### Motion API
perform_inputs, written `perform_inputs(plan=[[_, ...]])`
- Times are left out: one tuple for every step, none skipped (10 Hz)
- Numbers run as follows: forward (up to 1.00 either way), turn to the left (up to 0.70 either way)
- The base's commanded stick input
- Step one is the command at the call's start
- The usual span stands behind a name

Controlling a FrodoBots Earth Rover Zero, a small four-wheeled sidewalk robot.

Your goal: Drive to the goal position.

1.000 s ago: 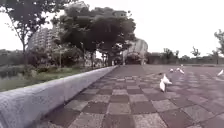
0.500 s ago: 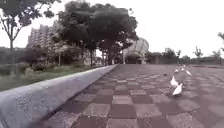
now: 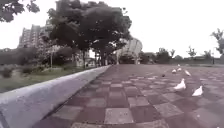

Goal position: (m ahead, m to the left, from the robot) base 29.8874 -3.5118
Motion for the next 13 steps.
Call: perform_inputs(plan=[[1.0,-0.23],[1.0,-0.4],[1.0,-0.14],[1.0,0.0],[1.0,0.0],[1.0,0.0],[1.0,-0.13],[1.0,-0.3],[1.0,-0.32],[1.0,-0.1],[1.0,0.0],[1.0,0.0],[1.0,0.0]])
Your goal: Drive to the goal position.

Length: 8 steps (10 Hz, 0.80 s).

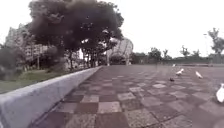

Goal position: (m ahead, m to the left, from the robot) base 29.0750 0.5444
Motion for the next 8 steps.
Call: perform_inputs(plan=[[1.0,0.0],[1.0,-0.33],[1.0,-0.4],[1.0,-0.01],[1.0,0.0],[1.0,0.0],[1.0,0.0],[1.0,0.0]])
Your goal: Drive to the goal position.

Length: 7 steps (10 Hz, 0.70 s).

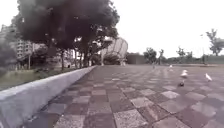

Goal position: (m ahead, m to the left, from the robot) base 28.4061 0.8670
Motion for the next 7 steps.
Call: perform_inputs(plan=[[1.0,0.0],[1.0,0.0],[1.0,-0.18],[1.0,-0.13],[1.0,-0.01],[1.0,0.0],[1.0,0.0]])
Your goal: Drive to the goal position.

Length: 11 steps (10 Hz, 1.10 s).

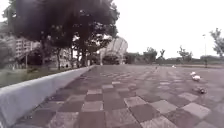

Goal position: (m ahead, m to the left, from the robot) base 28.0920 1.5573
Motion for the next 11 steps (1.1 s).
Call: perform_inputs(plan=[[1.0,0.0],[1.0,0.0],[1.0,0.0],[1.0,0.0],[1.0,0.0],[1.0,0.0],[1.0,0.0],[1.0,0.0],[1.0,0.0],[1.0,0.0],[1.0,0.0]])
